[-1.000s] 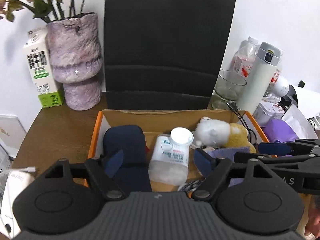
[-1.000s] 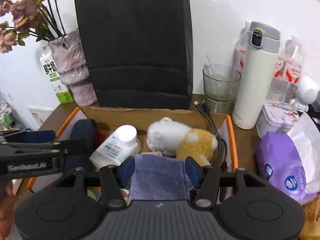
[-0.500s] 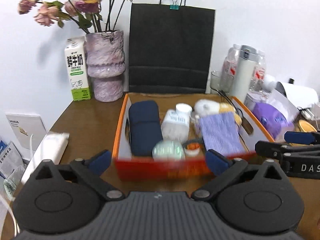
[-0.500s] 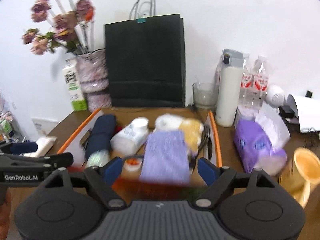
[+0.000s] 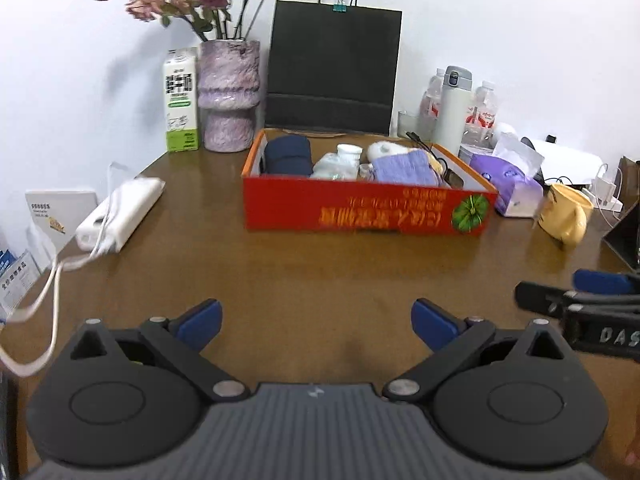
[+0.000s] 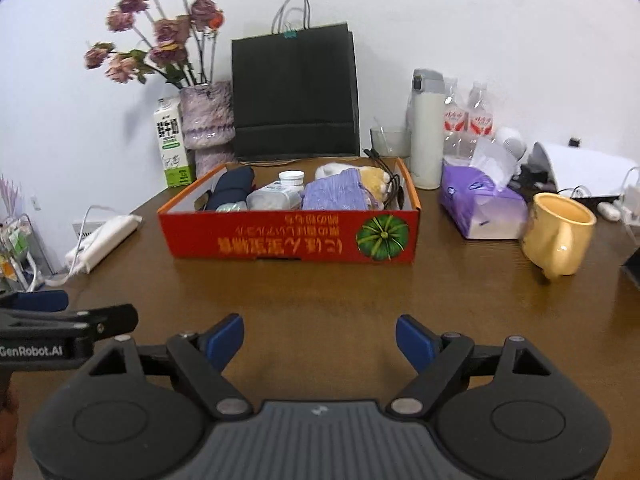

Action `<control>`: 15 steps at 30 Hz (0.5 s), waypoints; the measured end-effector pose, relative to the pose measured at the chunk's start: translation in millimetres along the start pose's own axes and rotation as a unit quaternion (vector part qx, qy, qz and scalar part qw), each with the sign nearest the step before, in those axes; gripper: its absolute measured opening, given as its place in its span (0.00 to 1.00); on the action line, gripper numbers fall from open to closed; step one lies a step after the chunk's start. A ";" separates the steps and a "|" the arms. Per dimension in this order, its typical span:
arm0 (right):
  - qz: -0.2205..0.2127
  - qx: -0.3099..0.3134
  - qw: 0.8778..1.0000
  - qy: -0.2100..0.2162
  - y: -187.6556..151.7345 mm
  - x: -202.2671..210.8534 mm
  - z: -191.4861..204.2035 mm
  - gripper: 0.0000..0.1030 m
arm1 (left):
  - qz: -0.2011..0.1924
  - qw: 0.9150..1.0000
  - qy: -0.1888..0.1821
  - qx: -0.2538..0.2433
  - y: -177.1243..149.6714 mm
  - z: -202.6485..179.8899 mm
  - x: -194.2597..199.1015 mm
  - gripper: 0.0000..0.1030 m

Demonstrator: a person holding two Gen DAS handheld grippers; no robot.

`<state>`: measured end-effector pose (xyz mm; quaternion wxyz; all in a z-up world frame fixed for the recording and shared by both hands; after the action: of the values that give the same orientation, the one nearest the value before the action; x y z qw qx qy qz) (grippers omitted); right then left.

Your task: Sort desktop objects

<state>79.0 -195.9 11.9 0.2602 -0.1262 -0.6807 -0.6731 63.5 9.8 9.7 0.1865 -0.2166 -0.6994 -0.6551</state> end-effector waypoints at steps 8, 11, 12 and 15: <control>-0.020 -0.005 1.000 0.015 -55.2 34.9 8.9 0.90 | -0.005 1.000 0.007 -0.006 -55.1 7.2 26.5 1.00; -0.013 -0.009 1.000 0.017 -64.3 33.9 11.8 0.92 | -0.007 1.000 0.006 -0.014 -60.9 3.8 30.0 1.00; -0.008 -0.009 1.000 0.015 -65.5 32.8 13.0 0.92 | -0.005 1.000 0.007 -0.018 -61.4 2.1 29.7 1.00; -0.005 -0.004 1.000 0.013 -65.3 30.3 17.4 0.93 | -0.003 1.000 -0.001 -0.021 -60.5 -1.9 27.8 1.00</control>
<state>16.5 -188.3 -27.0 0.2650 -0.1152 -0.6752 -0.6787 7.1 6.6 -25.5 0.1790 -0.2185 -0.6863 -0.6702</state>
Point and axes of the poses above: each gripper's, at about its wrist camera, not at the fingertips, and x roughly against the way its jaws point, z to its left, y to its top, the point moved 8 cm from there along -x, roughly the way its jaws point, and after that the axes turned 2 degrees about -y, right-handed, at the moved point
